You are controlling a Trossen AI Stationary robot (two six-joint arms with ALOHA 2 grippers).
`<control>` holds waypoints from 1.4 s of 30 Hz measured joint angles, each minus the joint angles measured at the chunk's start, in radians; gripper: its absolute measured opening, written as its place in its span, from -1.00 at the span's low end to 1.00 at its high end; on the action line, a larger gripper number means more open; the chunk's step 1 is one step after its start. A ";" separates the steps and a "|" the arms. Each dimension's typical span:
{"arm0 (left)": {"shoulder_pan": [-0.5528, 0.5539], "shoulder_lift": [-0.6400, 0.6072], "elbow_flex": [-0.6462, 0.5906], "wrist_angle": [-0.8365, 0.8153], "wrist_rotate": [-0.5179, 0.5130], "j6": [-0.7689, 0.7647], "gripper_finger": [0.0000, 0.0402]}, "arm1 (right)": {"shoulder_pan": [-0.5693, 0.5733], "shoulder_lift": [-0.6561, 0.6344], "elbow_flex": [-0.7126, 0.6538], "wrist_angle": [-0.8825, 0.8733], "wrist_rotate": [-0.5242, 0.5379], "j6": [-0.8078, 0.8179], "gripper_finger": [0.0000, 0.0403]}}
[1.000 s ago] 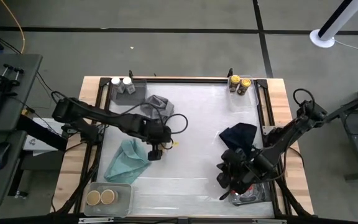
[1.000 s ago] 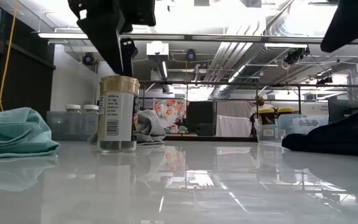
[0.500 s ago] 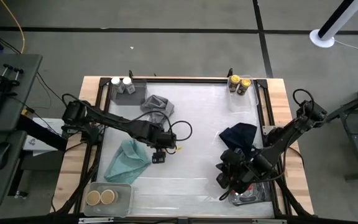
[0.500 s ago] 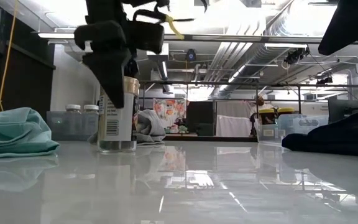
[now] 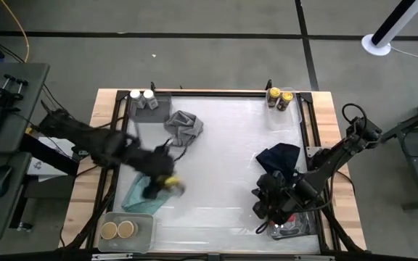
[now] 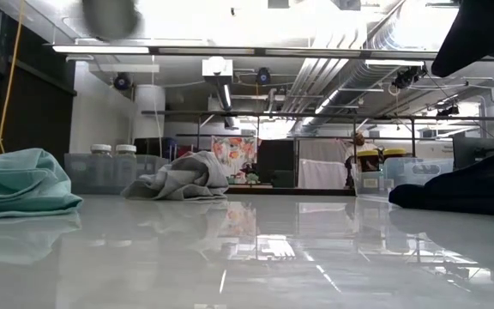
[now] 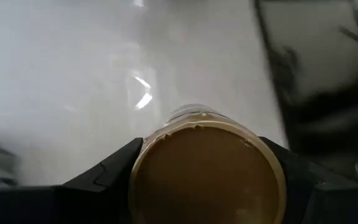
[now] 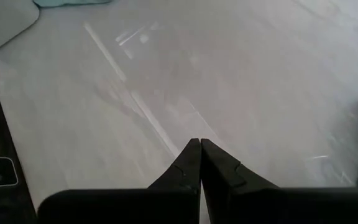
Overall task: Sort spices by type
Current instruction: Put the brown seasoning bottle into the gray bin
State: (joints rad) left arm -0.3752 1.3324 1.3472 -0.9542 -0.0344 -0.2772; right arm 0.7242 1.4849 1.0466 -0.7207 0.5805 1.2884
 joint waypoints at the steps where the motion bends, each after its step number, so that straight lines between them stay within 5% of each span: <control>1: -0.045 -0.012 0.000 -0.026 0.006 -0.016 0.17 | -0.002 0.000 0.000 0.000 0.000 -0.008 -1.00; 5: -0.254 -0.006 -0.011 -0.122 -0.003 -0.188 0.17 | -0.011 0.000 0.000 0.000 0.001 -0.014 -1.00; 11: -0.493 0.011 -0.057 0.008 -0.160 -0.515 0.17 | -0.018 0.000 0.000 0.001 0.002 -0.035 -1.00; 19: -0.617 0.017 -0.171 0.018 -0.195 -0.760 0.17 | -0.018 0.000 0.000 0.000 0.001 -0.040 -1.00; 29: -0.649 0.019 -0.254 0.040 -0.143 -0.804 0.17 | -0.018 0.000 0.001 0.000 -0.013 -0.037 -1.00; 42: -0.640 0.082 -0.254 0.093 -0.133 -0.615 0.22 | -0.047 0.000 0.001 0.000 -0.011 -0.065 -1.00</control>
State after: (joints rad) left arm -1.0153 1.4140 1.0931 -0.8613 -0.1669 -0.8918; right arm 0.6772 1.4849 1.0473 -0.7204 0.5697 1.2239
